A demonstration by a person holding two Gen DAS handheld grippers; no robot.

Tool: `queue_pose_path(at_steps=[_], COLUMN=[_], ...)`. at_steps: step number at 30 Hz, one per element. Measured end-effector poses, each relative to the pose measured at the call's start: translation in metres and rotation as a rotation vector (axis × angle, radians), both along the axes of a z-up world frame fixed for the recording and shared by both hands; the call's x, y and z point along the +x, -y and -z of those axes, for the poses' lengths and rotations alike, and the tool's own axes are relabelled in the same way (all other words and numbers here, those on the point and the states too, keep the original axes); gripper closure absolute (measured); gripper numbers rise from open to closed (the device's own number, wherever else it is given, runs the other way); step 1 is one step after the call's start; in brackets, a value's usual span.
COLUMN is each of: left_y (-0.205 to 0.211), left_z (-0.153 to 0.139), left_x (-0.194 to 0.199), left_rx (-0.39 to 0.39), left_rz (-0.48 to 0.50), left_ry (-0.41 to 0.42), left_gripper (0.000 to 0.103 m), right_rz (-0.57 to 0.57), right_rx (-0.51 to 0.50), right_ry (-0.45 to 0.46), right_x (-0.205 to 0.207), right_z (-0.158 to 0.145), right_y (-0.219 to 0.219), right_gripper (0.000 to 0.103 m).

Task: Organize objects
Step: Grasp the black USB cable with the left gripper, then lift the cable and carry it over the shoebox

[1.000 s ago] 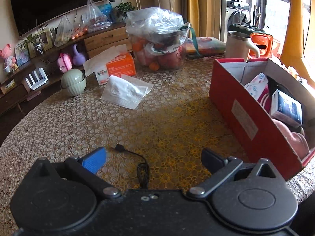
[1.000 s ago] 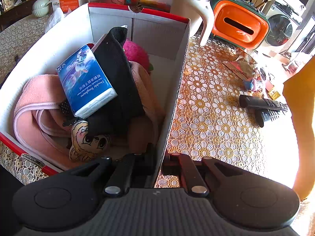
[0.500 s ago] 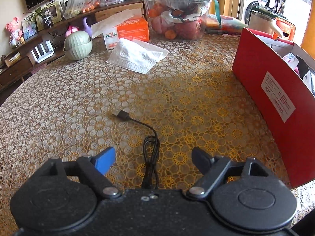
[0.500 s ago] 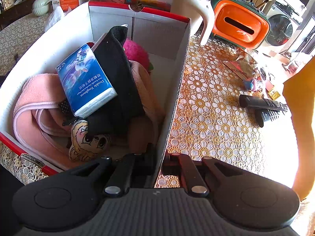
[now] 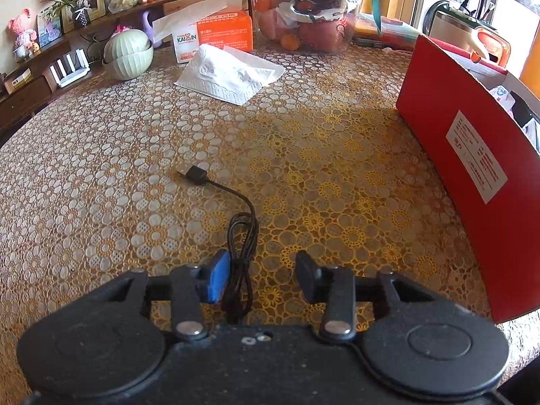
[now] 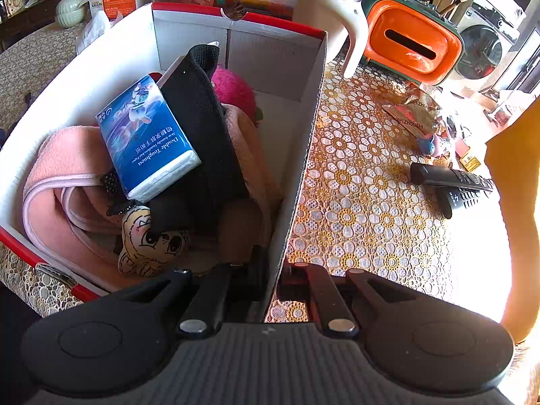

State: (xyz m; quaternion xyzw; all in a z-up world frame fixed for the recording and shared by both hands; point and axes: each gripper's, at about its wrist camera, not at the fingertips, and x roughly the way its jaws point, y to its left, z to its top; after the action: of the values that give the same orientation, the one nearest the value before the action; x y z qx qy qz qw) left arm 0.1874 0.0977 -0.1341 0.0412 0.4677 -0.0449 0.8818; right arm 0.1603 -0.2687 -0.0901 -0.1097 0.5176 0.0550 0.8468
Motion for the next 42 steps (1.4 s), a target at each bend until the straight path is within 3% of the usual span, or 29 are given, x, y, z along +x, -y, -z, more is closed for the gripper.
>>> queue_pose_path(at_steps=[3,6,7,16,24,32,42], left_y=[-0.001,-0.003,-0.004,-0.008,0.008,0.061,0.141], left_z=[0.0,-0.001,-0.001,-0.016,-0.068,-0.117,-0.13], left_x=[0.0,0.0,0.0,-0.009,-0.024,-0.037,-0.037], left_rx=[-0.005,0.001,-0.001,-0.026,-0.083,-0.135,-0.152], left_rz=[-0.01,-0.027,-0.035,-0.072,-0.035,0.118,0.319], left_ry=[-0.004,-0.006,-0.007,0.029,0.146,0.234,0.251], left_gripper=[0.067,0.083,0.093,0.096,0.096,0.096,0.096], right_rz=[0.0,0.001,0.001,0.0,0.0,0.0,0.001], right_rx=[0.0,0.0,0.0,0.001,0.001,0.002,0.003], right_ry=[0.0,0.001,0.001,0.003,0.004,0.004,0.005], right_x=[0.0,0.0,0.0,0.0,0.0,0.0,0.0], right_z=[0.0,0.0,0.0,0.0,-0.001,-0.001,-0.001], right_y=[0.0,0.0,0.0,0.0,0.0,0.001,0.001], right_gripper=[0.097,0.097,0.097,0.097,0.097,0.097,0.097])
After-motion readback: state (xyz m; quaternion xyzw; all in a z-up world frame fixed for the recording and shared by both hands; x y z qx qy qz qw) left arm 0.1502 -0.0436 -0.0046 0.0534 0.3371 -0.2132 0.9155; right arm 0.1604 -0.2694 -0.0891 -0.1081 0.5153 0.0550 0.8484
